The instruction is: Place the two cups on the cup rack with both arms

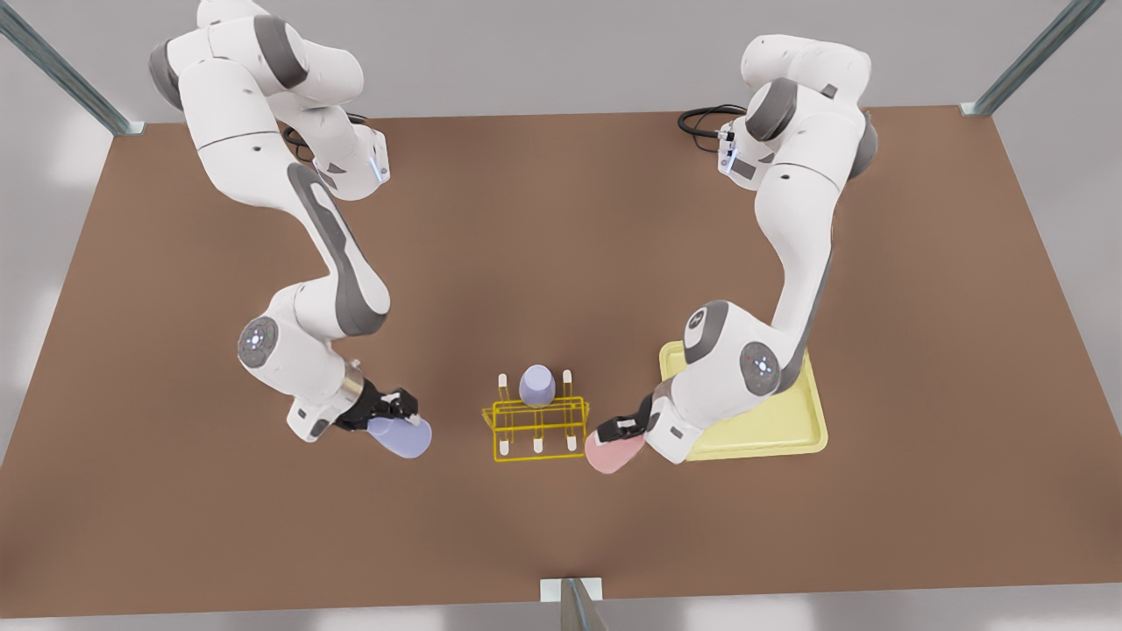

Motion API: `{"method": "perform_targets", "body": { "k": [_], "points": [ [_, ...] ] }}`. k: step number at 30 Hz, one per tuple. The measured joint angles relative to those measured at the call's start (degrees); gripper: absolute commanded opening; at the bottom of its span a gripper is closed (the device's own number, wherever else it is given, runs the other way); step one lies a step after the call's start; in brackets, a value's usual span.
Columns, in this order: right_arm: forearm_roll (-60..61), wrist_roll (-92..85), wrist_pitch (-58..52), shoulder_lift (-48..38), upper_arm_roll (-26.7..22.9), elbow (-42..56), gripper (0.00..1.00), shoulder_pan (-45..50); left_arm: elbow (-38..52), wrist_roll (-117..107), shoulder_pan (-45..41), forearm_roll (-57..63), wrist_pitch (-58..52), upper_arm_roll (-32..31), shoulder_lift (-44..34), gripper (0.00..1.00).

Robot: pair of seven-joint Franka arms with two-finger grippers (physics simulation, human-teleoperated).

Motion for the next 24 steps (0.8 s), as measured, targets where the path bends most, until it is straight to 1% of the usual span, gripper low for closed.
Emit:
{"method": "perform_targets", "body": {
  "k": [8,9,10,15,17,19,22,24],
  "points": [
    [10.2,0.1,-2.7,9.5,0.1,14.9,0.82,1.8,1.2,-3.8,-3.0,0.0,3.9,-0.6,3.6,0.83],
    [11.5,0.1,-3.0,10.5,0.4,16.2,0.82,1.9,1.2,-4.2,-3.3,0.1,4.3,-0.6,4.0,0.85],
    [12.8,0.1,-3.3,11.3,0.7,17.3,0.82,2.0,1.2,-4.5,-3.5,0.0,4.8,-0.6,4.3,1.00],
    [17.4,0.1,-4.2,12.5,2.5,18.1,0.82,2.2,1.2,-5.9,-3.8,0.0,6.1,-0.5,4.8,1.00],
    [18.1,0.0,-4.5,12.6,3.4,17.8,0.82,2.2,1.2,-6.3,-3.0,0.4,5.7,0.0,3.6,1.00],
    [18.4,-0.1,-4.9,12.9,3.6,17.7,0.82,2.4,1.2,-6.6,2.5,5.2,-0.2,0.8,-1.1,1.00],
    [18.4,-0.2,-5.3,13.5,3.7,17.6,0.82,2.8,1.2,-4.5,12.0,13.4,-14.3,1.1,-7.8,1.00],
    [18.3,-0.3,-5.6,14.1,3.7,17.9,0.82,3.1,1.2,-2.5,14.2,16.9,-23.6,0.8,-11.8,1.00]
  ]
}}
